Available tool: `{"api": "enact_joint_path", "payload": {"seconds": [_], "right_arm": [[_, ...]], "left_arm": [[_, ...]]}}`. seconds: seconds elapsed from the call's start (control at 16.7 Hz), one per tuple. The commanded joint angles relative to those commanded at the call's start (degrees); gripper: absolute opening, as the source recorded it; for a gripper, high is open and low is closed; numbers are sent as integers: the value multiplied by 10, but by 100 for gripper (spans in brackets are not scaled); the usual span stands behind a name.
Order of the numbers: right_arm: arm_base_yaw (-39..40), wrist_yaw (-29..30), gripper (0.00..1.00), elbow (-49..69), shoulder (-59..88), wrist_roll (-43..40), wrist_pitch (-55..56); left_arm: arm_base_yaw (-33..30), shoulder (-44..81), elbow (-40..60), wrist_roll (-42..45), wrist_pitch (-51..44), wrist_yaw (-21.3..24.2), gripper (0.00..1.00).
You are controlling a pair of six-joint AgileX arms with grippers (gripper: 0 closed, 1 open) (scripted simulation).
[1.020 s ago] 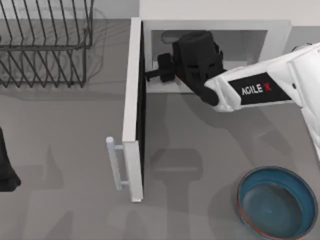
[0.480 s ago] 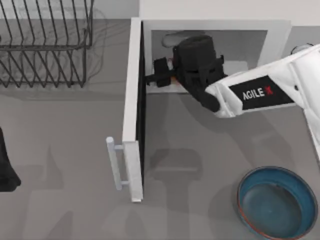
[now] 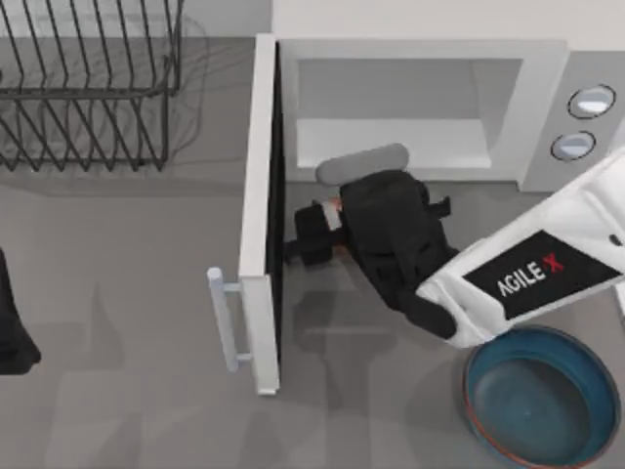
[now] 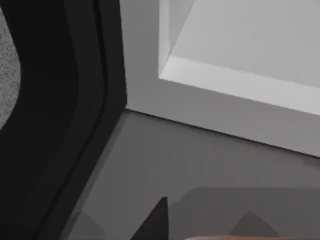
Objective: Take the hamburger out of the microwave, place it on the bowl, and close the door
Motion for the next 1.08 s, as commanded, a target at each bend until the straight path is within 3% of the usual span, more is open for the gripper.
{"api": "enact_joint_path", "payload": {"seconds": [0.3,0.66,1.08], "right_arm": [[52,45,0,-126,-67,26,59],[52,47,0,-133,-71,28,62],[52,46,0,-103,-163,28,-54]], "left_arm": [[0,0,0,0,0,0,100],[0,0,0,0,0,0,100],[0,0,0,0,0,0,100]]}}
